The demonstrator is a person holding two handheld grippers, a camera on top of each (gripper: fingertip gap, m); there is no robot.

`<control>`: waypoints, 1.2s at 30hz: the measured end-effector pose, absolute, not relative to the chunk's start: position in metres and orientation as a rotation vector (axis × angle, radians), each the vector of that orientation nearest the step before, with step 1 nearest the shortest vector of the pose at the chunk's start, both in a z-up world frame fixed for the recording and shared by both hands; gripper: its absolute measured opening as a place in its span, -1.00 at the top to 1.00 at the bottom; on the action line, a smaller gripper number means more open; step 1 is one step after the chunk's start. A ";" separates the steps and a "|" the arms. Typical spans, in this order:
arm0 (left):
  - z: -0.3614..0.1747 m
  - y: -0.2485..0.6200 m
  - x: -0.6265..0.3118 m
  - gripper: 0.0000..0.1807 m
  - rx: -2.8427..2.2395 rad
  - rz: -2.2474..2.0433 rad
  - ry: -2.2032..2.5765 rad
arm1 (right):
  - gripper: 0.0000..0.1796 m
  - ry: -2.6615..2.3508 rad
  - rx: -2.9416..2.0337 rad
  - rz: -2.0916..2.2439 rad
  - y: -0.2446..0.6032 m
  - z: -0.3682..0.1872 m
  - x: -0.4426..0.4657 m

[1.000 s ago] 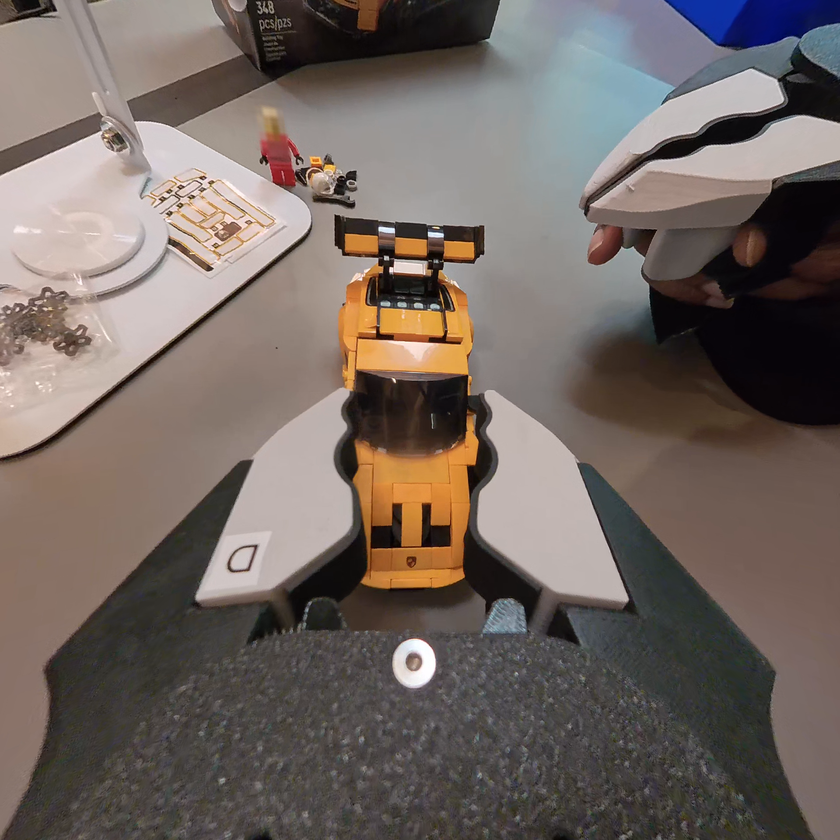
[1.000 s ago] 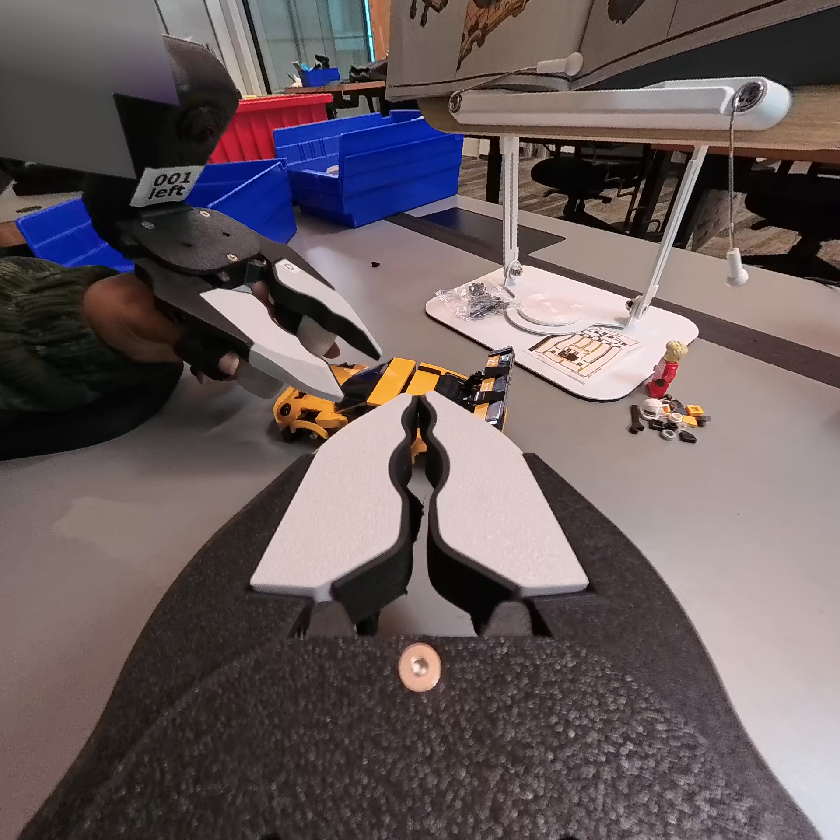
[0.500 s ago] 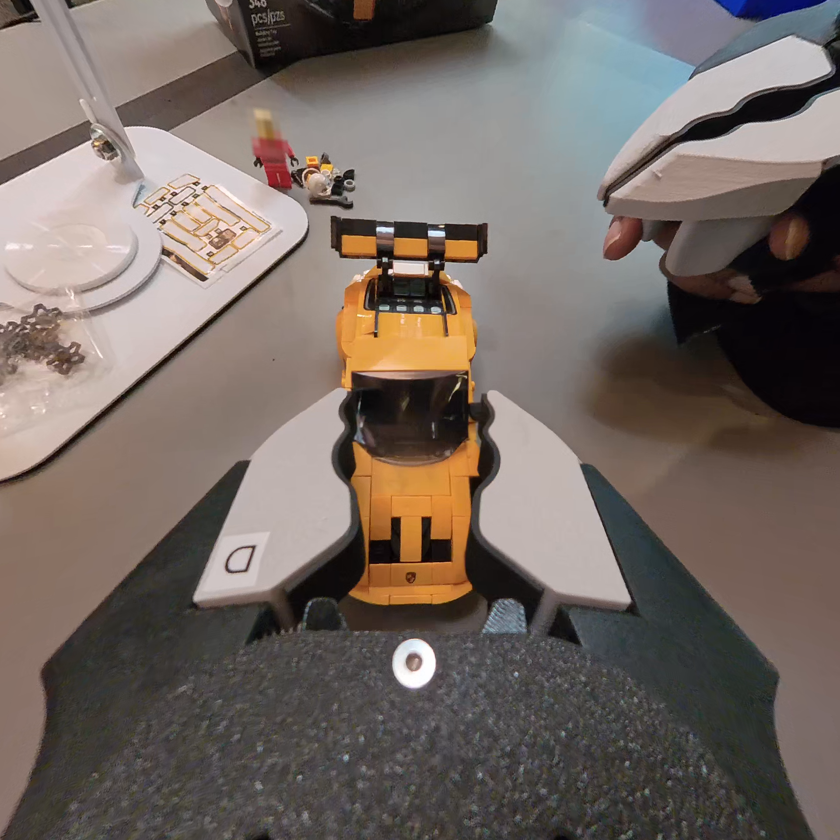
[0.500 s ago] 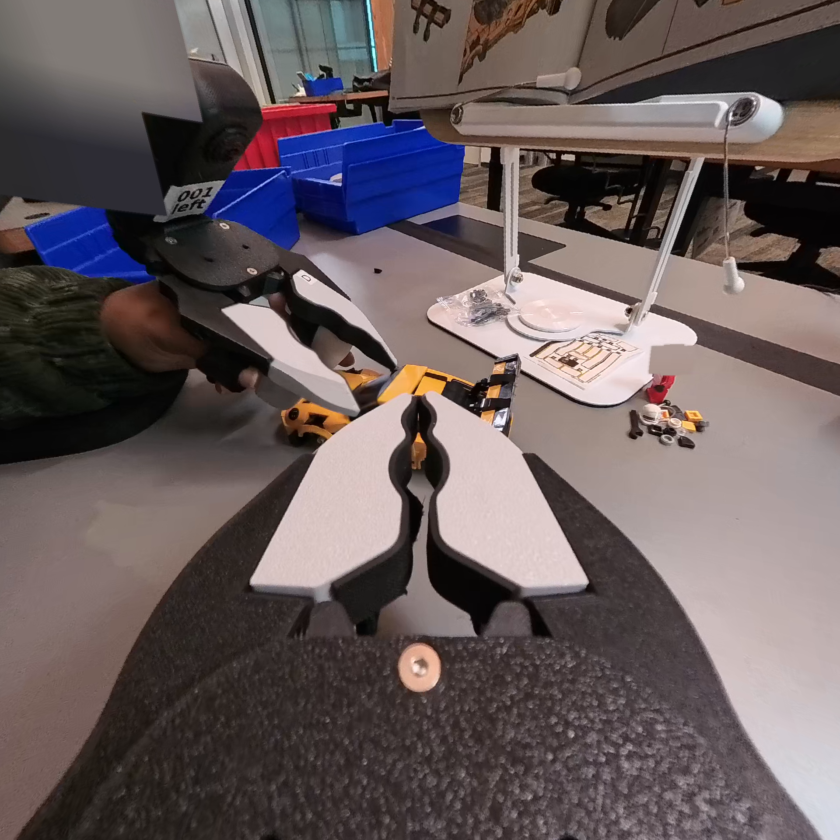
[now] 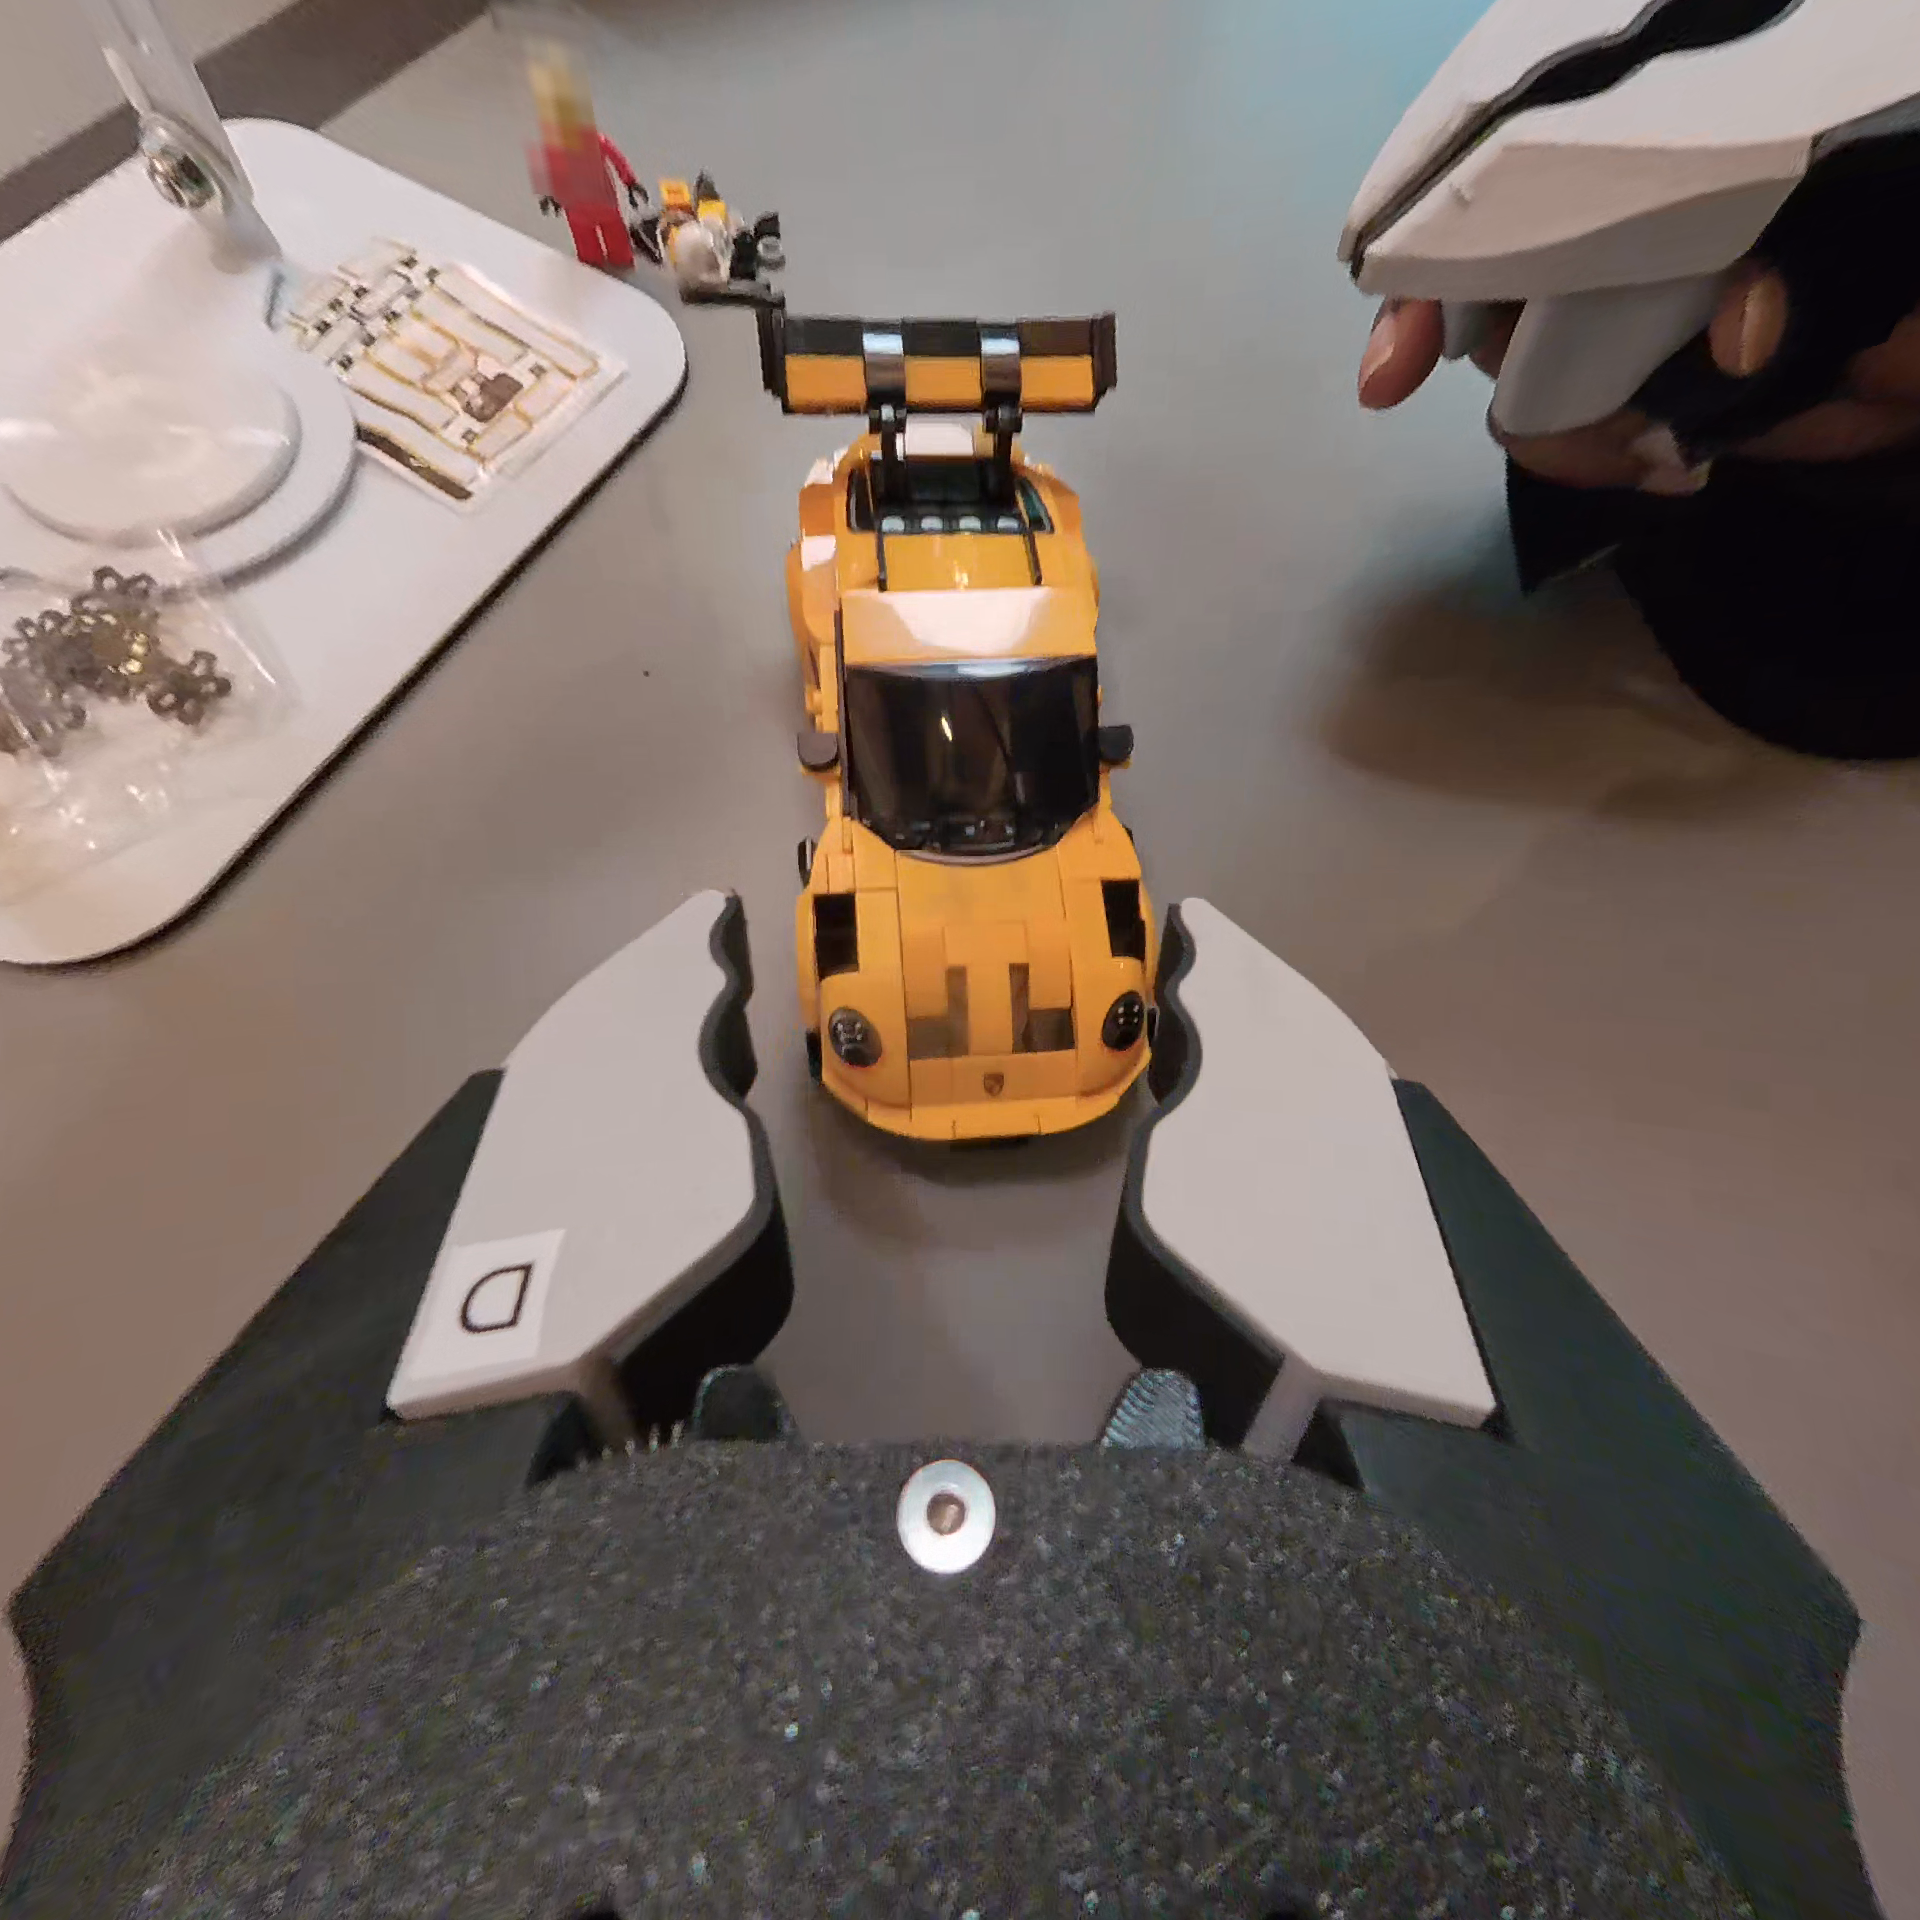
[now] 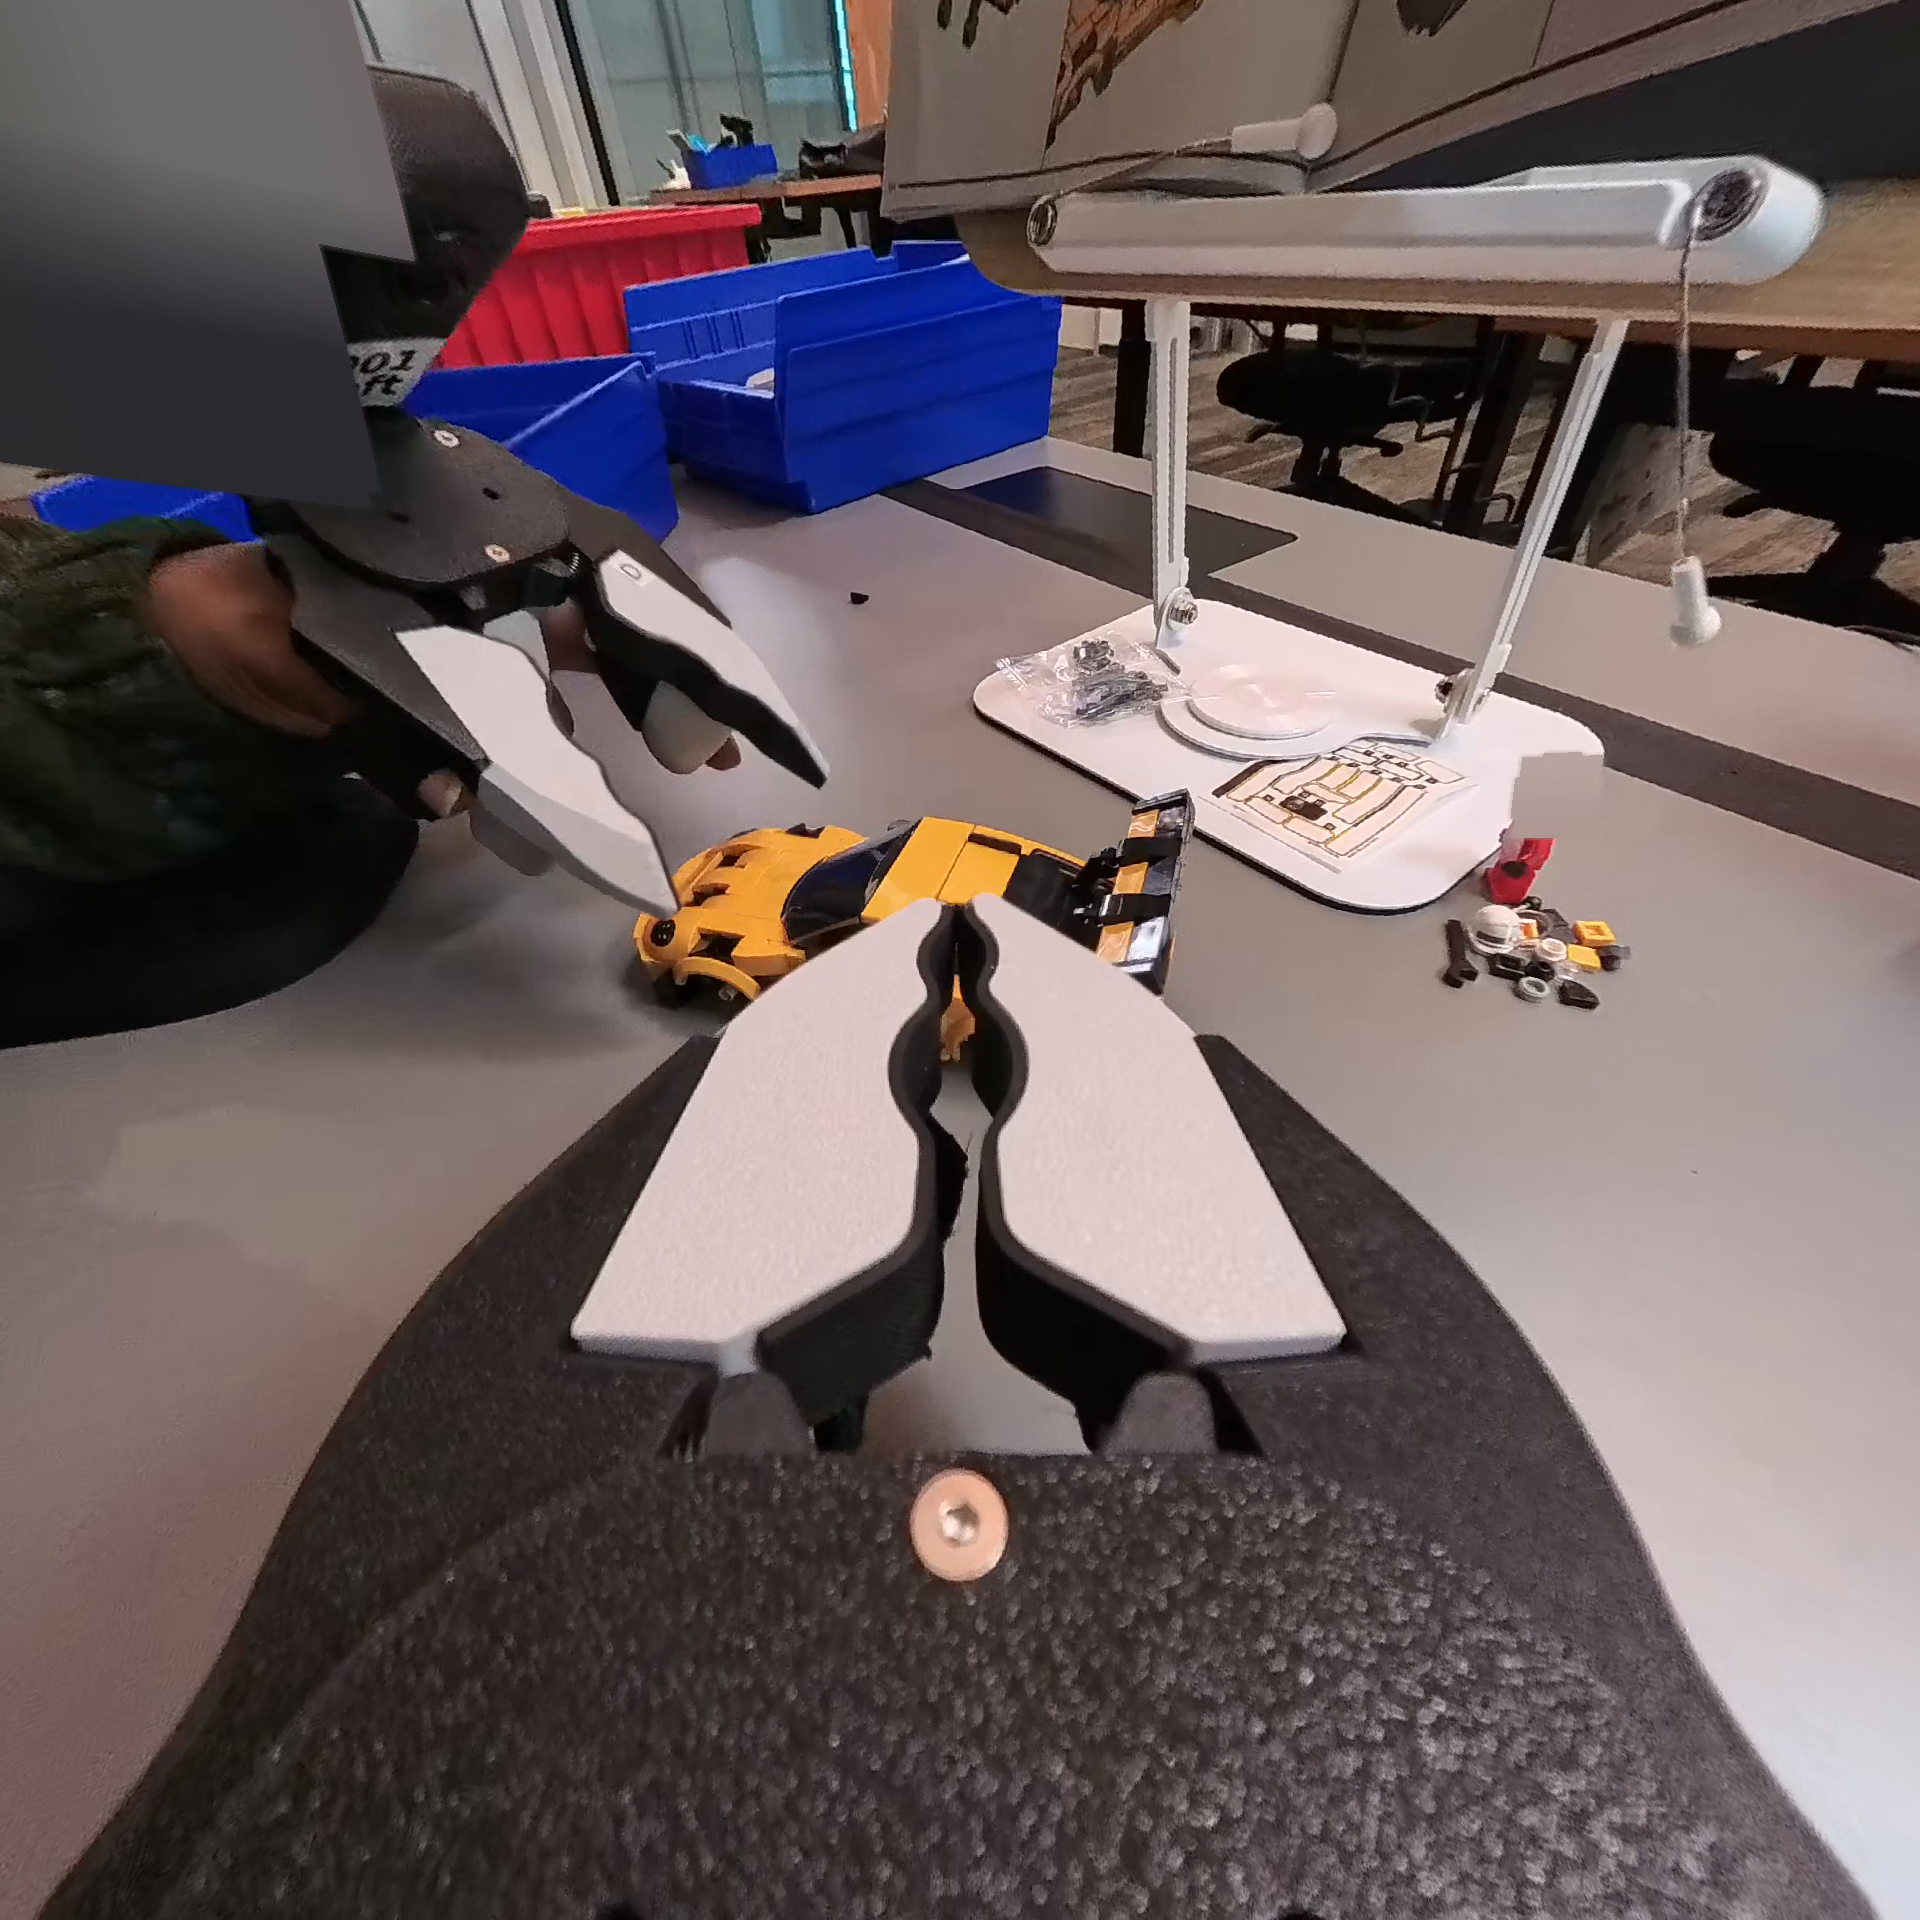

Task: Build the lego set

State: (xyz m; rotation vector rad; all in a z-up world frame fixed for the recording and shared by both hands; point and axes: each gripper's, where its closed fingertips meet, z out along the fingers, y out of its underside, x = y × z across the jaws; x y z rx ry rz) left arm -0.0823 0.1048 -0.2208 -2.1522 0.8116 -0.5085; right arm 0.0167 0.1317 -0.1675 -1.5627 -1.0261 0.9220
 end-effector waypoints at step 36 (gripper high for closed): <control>-0.231 0.080 -0.033 0.40 -2.168 -0.858 0.981 | 0.85 -1.652 -1.637 0.584 0.117 -0.203 -0.003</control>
